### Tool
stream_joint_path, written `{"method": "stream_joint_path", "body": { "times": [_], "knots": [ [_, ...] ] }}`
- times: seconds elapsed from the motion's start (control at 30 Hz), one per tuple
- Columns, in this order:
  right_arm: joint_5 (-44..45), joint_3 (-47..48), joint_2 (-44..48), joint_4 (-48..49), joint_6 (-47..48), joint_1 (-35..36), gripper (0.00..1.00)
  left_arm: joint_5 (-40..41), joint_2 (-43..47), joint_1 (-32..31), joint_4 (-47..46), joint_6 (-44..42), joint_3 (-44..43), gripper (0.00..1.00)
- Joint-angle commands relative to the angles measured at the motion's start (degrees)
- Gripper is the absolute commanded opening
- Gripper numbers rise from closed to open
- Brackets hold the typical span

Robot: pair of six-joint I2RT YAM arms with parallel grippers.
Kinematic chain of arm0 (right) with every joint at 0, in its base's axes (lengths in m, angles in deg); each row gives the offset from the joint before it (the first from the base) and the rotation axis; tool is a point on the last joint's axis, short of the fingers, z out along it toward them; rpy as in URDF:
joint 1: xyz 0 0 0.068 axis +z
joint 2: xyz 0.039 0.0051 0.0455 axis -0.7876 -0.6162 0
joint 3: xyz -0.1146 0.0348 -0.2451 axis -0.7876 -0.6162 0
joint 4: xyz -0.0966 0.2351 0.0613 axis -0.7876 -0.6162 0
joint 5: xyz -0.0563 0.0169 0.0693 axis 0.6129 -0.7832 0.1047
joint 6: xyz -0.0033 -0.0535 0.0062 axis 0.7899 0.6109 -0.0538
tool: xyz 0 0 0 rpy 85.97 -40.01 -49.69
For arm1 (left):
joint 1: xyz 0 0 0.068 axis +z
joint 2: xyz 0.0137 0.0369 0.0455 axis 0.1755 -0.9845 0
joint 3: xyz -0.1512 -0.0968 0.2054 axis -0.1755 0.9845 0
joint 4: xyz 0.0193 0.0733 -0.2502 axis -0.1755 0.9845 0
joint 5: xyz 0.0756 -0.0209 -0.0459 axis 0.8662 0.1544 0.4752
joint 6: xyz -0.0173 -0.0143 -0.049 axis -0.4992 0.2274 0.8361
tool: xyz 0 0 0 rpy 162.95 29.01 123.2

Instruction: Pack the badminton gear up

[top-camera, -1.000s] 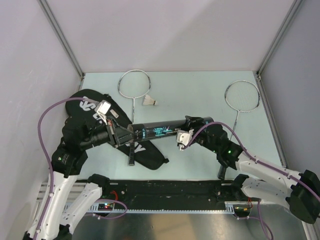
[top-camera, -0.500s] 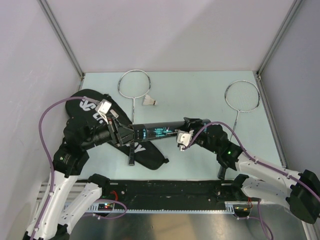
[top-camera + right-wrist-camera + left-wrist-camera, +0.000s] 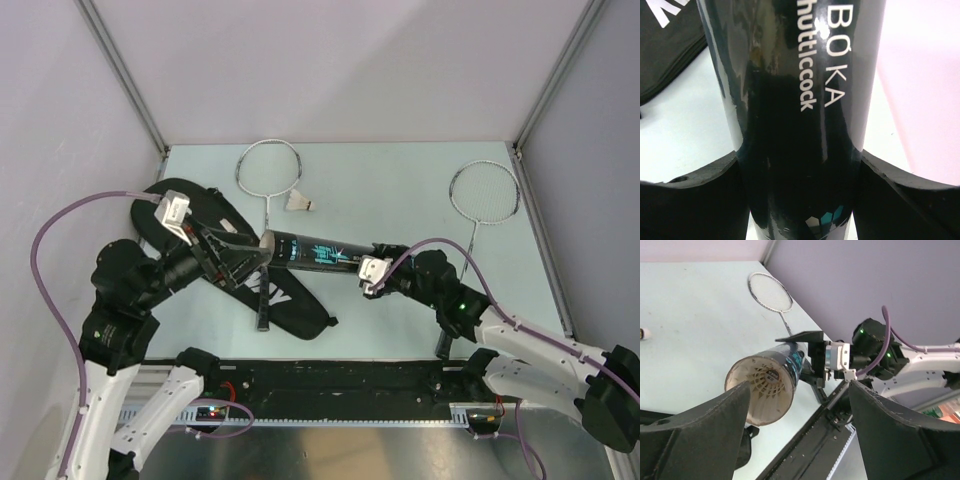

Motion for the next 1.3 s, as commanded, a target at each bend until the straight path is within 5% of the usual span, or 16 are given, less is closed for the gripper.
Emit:
{"method": "stream_joint_path", "body": {
  "times": [0.0,0.13,0.5,0.83,1.27],
  "knots": [
    [0.6,1.2,2.6,-1.0,-9.3,0.1,0.29,5.0,-1.6,-0.3,-1.2,-2.5,-2.1,0.85],
    [1.2,-0.1,3.8,0.0,-14.4,0.1,0.29,7.3,-4.8,-0.2,-1.2,-3.7,-4.5,0.87],
    [11.6,0.9,11.2,0.7,-27.9,-1.3,0.29,29.0,-15.1,0.3,-2.8,-6.1,-4.8,0.87],
    [11.6,1.0,19.0,2.2,-32.5,-1.3,0.29,21.7,-41.6,5.2,-7.6,-7.8,-11.5,0.83],
    [10.2,1.1,21.1,1.7,-32.0,-0.3,0.29,12.6,-80.1,8.8,-9.2,-7.2,-33.6,0.72]
  ]
}}
